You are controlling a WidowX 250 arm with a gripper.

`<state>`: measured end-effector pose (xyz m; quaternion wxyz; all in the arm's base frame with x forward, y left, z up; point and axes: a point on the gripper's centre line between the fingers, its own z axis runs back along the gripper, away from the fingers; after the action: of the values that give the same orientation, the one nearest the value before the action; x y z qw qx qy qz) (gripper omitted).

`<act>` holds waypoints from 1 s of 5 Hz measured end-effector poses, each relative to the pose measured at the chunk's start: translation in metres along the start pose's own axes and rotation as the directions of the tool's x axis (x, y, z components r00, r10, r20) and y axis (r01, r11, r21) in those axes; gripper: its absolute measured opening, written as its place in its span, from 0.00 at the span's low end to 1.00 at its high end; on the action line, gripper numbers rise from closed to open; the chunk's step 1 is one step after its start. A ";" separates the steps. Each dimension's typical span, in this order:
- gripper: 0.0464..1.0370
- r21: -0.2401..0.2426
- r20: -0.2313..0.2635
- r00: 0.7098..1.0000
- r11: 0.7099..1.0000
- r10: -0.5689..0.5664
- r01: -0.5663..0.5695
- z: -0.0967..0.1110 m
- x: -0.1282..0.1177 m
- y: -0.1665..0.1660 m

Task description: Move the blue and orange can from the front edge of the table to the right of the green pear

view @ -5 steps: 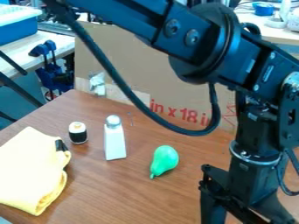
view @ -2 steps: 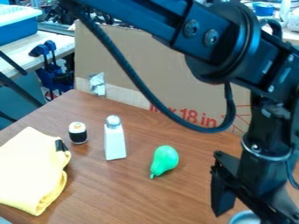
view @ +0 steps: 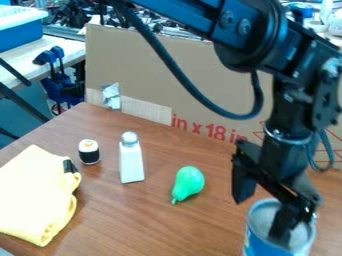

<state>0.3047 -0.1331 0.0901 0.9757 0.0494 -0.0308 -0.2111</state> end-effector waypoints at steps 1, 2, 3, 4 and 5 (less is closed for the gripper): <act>0.97 0.014 0.046 0.999 1.000 -0.012 0.012 -0.002 0.029 0.022; 0.97 0.032 0.115 0.992 0.998 -0.057 0.053 -0.002 0.063 0.038; 0.97 0.035 0.178 0.981 0.997 -0.079 0.074 -0.002 0.086 0.055; 0.97 0.031 0.226 0.971 0.997 -0.073 0.068 0.003 0.100 0.068; 0.97 0.002 0.259 0.964 0.998 -0.058 0.060 0.004 0.102 0.072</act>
<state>0.4260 -0.1106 0.1056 0.9568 0.0193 -0.1557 -0.2447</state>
